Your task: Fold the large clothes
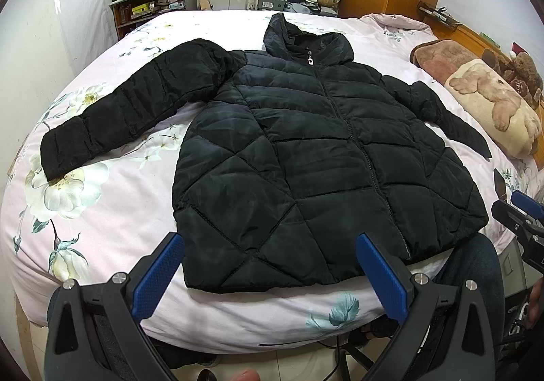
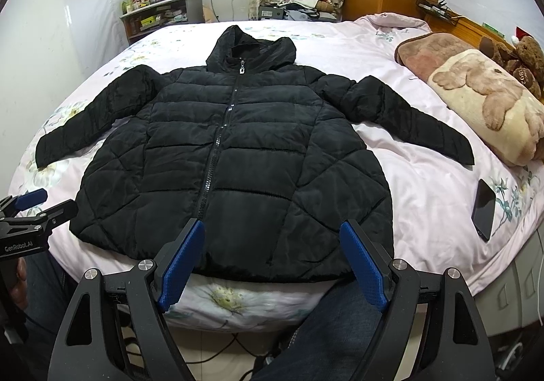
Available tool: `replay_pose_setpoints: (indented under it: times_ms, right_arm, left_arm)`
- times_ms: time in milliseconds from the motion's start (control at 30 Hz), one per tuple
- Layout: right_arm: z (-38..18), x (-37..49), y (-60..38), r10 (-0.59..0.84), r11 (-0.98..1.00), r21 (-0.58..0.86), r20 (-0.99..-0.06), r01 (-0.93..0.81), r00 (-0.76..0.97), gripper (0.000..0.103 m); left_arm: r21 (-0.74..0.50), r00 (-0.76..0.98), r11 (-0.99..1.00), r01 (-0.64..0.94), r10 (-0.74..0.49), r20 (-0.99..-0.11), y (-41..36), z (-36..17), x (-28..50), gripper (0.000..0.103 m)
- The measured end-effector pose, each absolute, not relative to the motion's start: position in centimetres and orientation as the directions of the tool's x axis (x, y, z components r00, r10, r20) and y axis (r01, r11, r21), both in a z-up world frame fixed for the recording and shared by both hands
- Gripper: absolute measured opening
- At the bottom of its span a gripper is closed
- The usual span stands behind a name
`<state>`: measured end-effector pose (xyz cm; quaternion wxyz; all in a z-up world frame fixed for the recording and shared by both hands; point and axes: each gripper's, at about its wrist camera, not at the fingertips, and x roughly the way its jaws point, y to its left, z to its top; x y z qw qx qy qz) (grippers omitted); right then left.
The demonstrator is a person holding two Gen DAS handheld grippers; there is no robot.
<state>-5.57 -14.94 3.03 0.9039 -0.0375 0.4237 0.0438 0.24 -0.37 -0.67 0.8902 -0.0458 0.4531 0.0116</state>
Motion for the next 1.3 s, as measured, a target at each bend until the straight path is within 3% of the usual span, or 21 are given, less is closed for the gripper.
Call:
replay_pose_setpoints:
  times_ms: [1300]
  right_arm:
    - [2.73,-5.50,-14.13,0.047,0.992,-0.038,-0.777,-0.121,0.628,0.082]
  left_arm:
    - [-0.074,0.588,0.995,-0.066,-0.021,-0.809,-0.29,-0.92,0.00,0.102]
